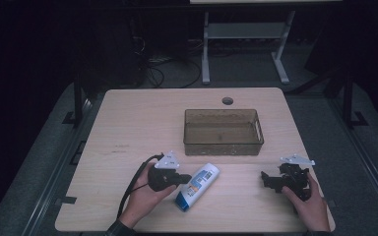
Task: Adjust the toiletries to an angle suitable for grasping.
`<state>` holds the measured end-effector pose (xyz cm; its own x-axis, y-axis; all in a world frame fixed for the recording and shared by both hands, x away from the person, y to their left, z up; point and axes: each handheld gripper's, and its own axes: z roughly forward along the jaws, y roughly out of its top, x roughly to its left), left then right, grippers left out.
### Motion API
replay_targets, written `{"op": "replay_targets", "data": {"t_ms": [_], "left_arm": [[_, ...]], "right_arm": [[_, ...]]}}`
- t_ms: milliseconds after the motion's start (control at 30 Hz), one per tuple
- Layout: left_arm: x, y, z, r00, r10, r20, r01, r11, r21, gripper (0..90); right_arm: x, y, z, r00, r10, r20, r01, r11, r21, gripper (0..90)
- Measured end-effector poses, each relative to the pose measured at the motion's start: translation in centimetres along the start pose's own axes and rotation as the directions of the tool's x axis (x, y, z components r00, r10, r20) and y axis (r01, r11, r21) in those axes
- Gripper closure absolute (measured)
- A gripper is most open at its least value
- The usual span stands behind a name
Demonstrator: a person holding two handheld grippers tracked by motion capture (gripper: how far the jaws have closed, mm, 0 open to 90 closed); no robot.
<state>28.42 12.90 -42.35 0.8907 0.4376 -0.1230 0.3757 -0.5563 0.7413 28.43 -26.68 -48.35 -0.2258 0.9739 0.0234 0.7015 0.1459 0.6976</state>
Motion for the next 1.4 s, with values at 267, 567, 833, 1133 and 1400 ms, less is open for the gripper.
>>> {"op": "replay_targets", "data": {"t_ms": [267, 567, 833, 1133, 1400], "left_arm": [[-1.1, 1.0, 1.6, 0.9987, 0.031, 0.040, -0.031, 0.9995, 0.007, 90.0], [-2.6, 0.9, 3.4, 0.9954, 0.054, 0.078, -0.058, 0.9977, 0.037, 90.0], [-2.9, 0.4, 4.5, 0.9931, 0.053, 0.104, -0.060, 0.9961, 0.065, 90.0], [-2.4, 0.0, 4.2, 0.9952, 0.049, 0.085, -0.055, 0.9957, 0.074, 90.0], [-1.5, -0.5, 3.5, 0.9979, 0.036, 0.054, -0.041, 0.9955, 0.085, 90.0]], "right_arm": [[0.0, 0.0, 0.0, 1.0000, 0.000, 0.000, 0.000, 1.000, 0.000, 0.0], [0.0, 0.0, 0.0, 1.0000, 0.000, 0.000, 0.000, 1.000, 0.000, 0.0], [0.0, 0.0, 0.0, 1.0000, -0.001, 0.000, 0.001, 1.000, 0.000, 0.0], [0.0, 0.0, 0.0, 1.0000, -0.001, -0.001, 0.001, 1.000, -0.001, 0.0], [0.0, 0.0, 0.0, 1.0000, 0.000, -0.001, 0.000, 1.000, -0.001, 0.0]]}}
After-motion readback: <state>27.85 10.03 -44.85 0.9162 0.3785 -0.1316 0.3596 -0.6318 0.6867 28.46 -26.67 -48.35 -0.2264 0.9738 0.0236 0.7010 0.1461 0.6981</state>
